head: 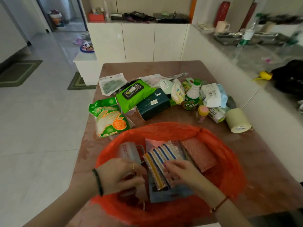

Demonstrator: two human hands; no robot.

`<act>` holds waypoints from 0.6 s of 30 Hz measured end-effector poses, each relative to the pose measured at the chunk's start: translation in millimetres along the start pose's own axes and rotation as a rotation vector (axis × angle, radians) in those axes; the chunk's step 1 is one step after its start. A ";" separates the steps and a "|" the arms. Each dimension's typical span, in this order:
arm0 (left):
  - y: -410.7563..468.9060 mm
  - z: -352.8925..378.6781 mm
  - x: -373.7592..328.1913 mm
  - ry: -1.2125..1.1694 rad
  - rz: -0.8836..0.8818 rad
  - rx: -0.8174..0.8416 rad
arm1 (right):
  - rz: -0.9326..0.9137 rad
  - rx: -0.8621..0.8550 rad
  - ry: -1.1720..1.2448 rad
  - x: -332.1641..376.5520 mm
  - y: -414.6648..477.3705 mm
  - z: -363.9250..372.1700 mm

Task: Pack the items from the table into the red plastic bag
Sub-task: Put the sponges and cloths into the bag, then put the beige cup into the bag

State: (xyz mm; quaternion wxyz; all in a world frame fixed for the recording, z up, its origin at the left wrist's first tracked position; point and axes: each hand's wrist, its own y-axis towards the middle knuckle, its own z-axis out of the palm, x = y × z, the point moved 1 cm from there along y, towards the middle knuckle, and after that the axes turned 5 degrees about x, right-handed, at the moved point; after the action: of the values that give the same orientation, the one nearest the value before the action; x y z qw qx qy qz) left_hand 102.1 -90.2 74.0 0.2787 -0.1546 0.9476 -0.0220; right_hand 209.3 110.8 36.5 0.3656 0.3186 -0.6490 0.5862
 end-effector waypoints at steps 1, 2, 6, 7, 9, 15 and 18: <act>14.9 -5.7 -4.8 -0.039 0.014 -0.022 | -0.026 -0.092 0.063 5.6 -2.8 -22.2; 34.6 -8.2 -9.1 -0.055 0.053 -0.059 | -0.062 -0.215 0.113 9.0 -3.1 -46.8; 126.8 -8.8 -36.9 -0.209 0.059 -0.166 | -0.183 -0.623 0.219 14.0 3.3 -147.6; 151.5 -4.2 -42.0 -0.301 0.041 -0.188 | -0.186 -0.686 0.205 11.7 6.2 -170.6; 202.9 5.2 -57.1 -0.486 -0.028 -0.205 | -0.159 -0.781 0.091 3.3 13.8 -212.1; 333.7 44.7 -105.4 -0.951 -0.233 -0.123 | -0.064 -0.942 -0.326 -15.5 43.8 -291.0; 383.5 70.1 -117.1 -1.047 -0.309 -0.043 | -0.001 -0.878 -0.481 -17.3 63.3 -315.3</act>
State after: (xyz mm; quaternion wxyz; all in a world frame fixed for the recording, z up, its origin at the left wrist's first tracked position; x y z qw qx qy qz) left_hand 125.2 313.6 26.9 0.7036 -0.2879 0.6486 0.0368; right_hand 197.0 430.9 2.8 0.3054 0.2609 -0.9003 0.1675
